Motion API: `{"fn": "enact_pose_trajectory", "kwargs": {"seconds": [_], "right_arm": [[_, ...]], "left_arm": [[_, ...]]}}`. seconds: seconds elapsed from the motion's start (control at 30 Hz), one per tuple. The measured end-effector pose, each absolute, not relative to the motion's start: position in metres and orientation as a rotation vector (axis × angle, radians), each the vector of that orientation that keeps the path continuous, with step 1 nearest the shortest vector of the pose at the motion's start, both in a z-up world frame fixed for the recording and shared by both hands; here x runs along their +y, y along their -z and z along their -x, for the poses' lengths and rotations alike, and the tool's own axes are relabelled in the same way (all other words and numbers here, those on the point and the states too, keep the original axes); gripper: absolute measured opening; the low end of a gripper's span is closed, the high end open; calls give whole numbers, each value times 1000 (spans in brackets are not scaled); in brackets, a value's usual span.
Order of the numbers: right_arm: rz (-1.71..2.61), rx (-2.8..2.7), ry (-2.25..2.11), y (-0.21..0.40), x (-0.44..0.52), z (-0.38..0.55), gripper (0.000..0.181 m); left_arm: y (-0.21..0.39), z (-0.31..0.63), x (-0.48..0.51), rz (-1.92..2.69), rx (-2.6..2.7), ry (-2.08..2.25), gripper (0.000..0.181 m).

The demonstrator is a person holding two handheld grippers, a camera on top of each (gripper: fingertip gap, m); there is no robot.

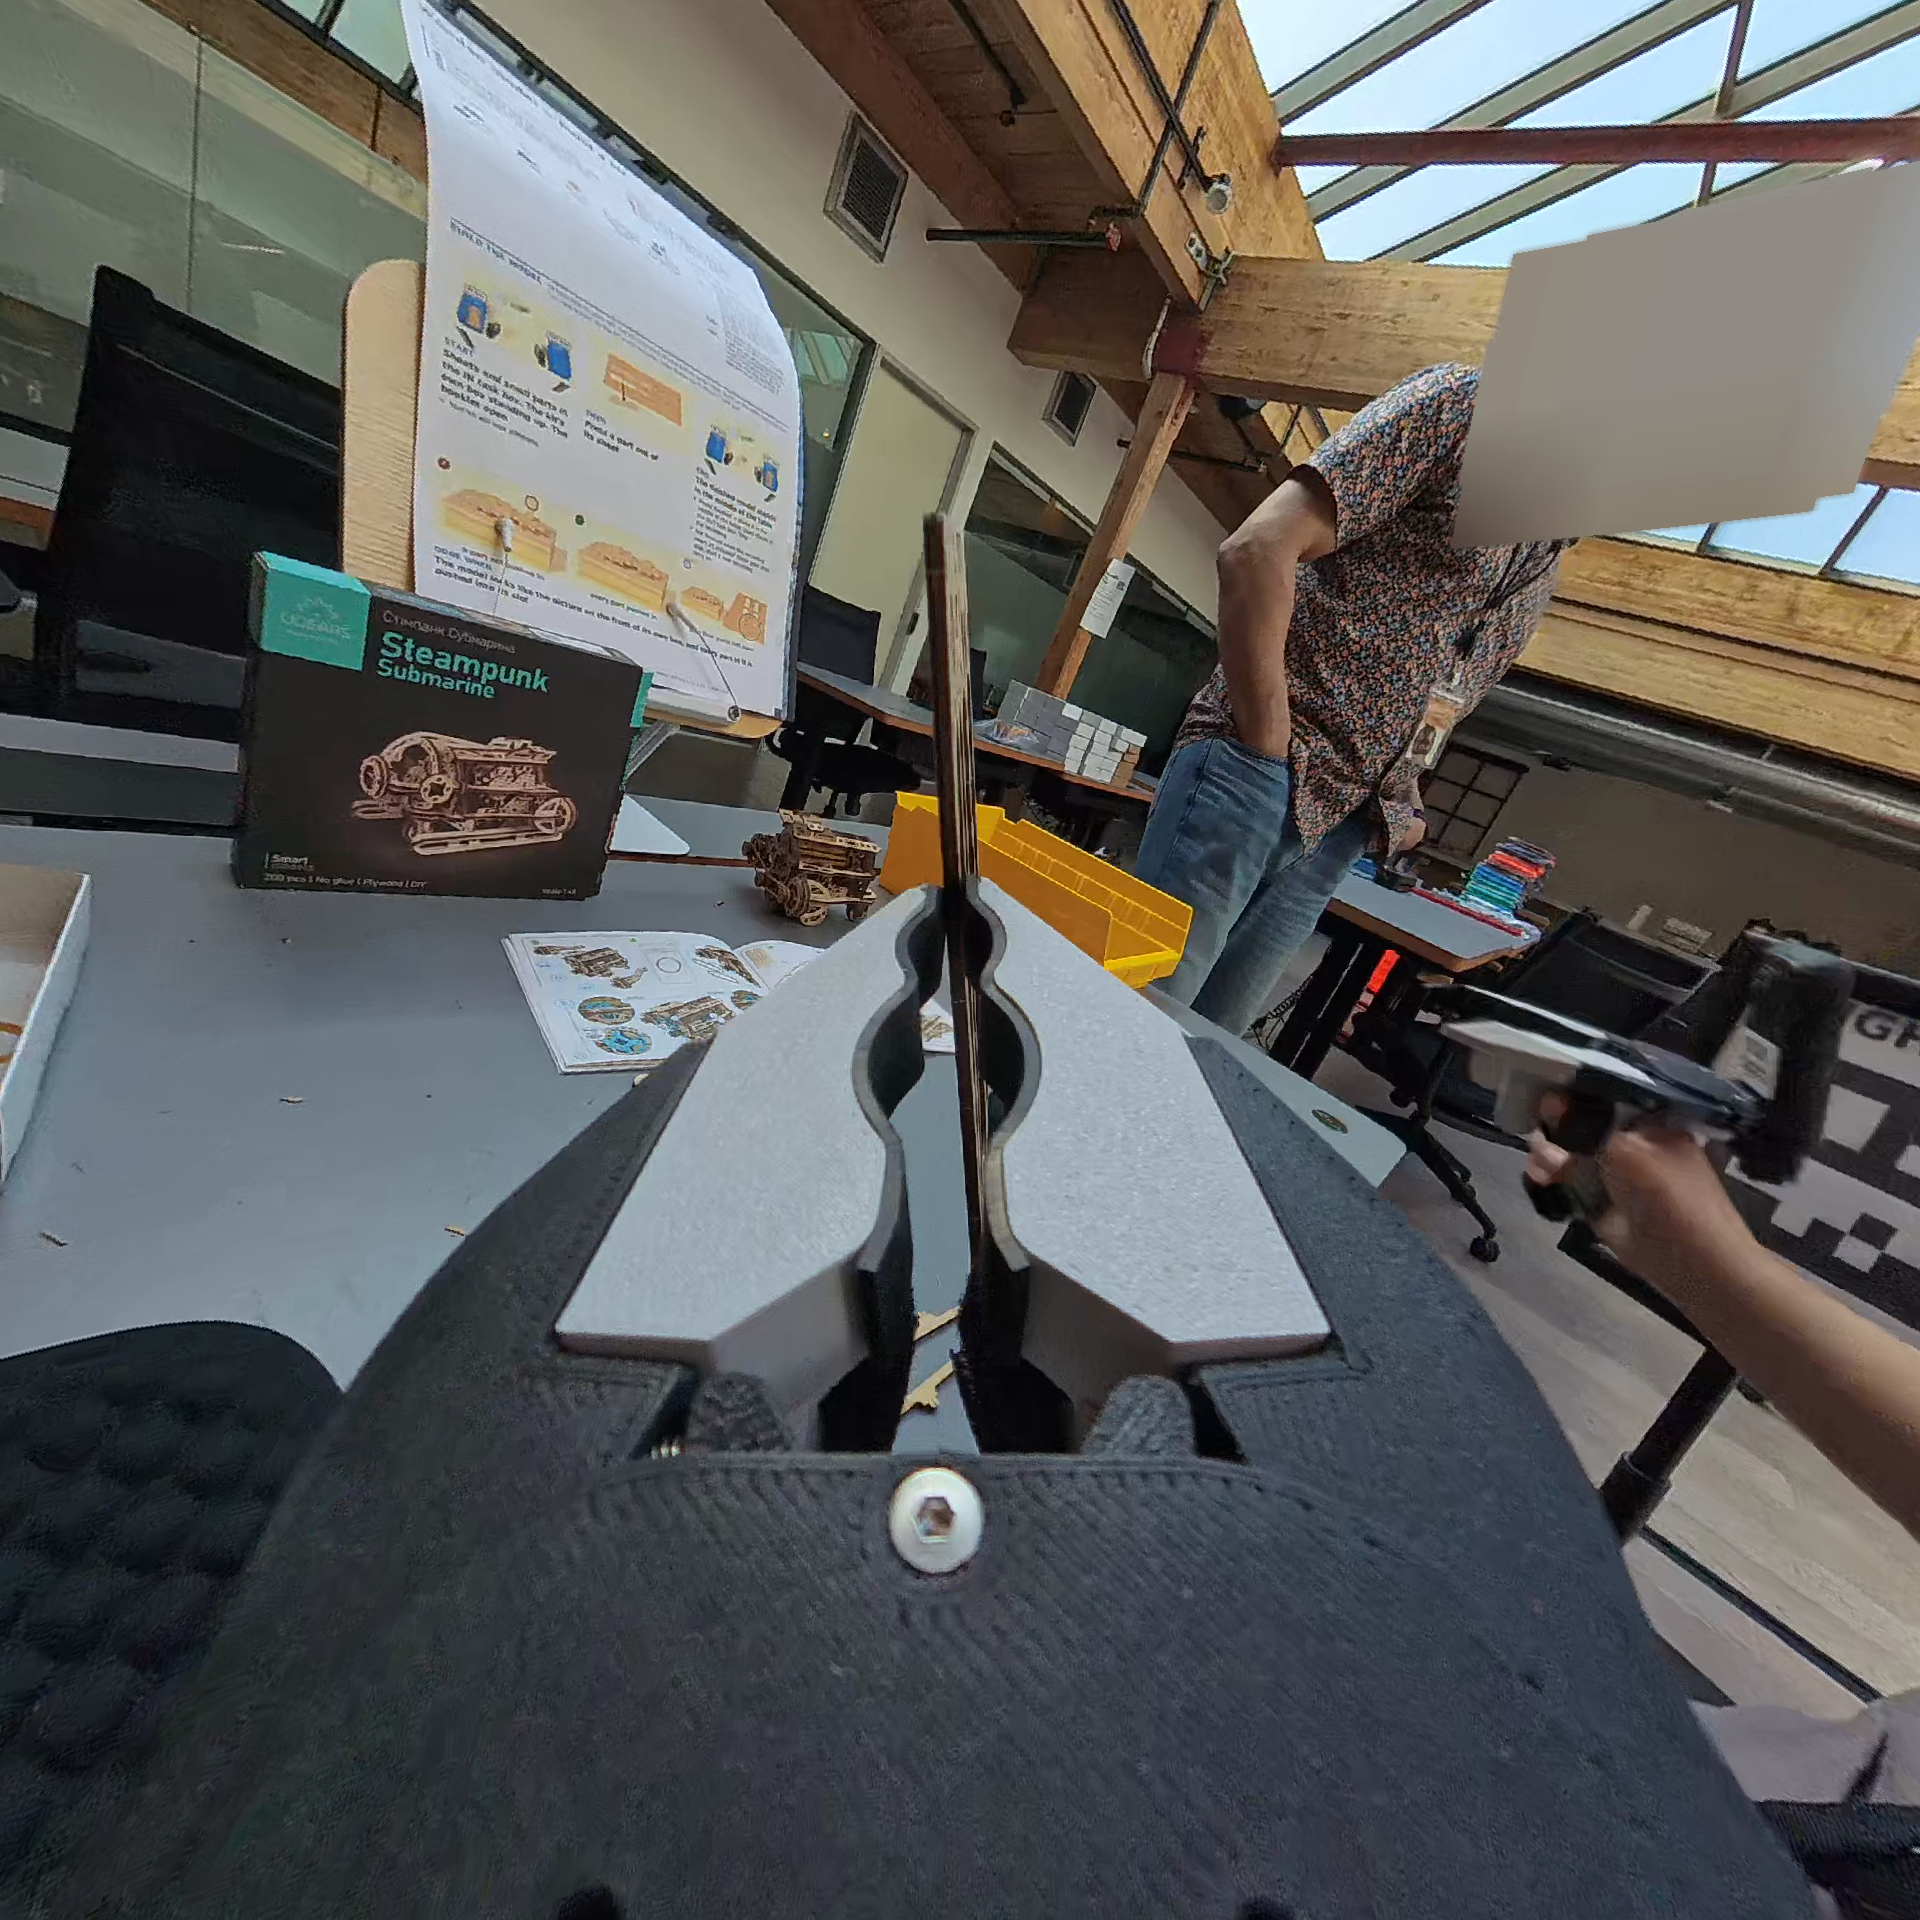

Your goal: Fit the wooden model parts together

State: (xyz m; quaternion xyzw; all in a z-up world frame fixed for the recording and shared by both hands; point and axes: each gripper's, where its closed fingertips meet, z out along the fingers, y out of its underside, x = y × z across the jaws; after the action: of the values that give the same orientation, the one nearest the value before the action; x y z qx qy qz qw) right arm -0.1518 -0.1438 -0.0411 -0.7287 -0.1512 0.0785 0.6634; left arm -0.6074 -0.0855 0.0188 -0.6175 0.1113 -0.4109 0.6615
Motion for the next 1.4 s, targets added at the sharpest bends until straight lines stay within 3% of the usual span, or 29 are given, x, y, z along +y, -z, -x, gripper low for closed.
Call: {"fn": "enact_pose_trajectory", "kwargs": {"seconds": [0.03, 0.1, 0.17, 0.3, 0.5, 0.67, 0.87, 0.97, 1.17, 1.4], "right_arm": [[1568, -328, -248, 12, -101, 167, 73], [1366, -351, -367, -60, -2, 205, 74], [1298, -415, -182, -102, 110, 225, 78], [1534, -380, -90, -77, 210, 254, 78], [1512, -473, -157, -62, 189, 280, 78], [1472, -633, -574, -33, 97, 328, 86], [1447, -831, -1289, -10, -35, 417, 65], [1398, -839, -1319, -2, -42, 440, 49], [1554, -869, -1025, 54, 0, 466, 42], [1693, -825, -1305, 80, 1, 484, 31]], "left_arm": [[-26, 605, -87, 1378, 267, 949, 0], [-41, 597, -82, 1353, 291, 965, 0], [-55, 585, -78, 1336, 316, 986, 0], [-68, 561, -86, 1317, 403, 1005, 0], [-47, 556, -75, 1375, 421, 1038, 0], [-3, 538, -47, 1480, 373, 1120, 0], [33, 493, -14, 1540, 286, 1268, 0], [39, 486, -10, 1547, 243, 1235, 0], [63, 485, -8, 1600, 196, 1198, 0], [80, 494, -11, 1598, 128, 1175, 0]]}}
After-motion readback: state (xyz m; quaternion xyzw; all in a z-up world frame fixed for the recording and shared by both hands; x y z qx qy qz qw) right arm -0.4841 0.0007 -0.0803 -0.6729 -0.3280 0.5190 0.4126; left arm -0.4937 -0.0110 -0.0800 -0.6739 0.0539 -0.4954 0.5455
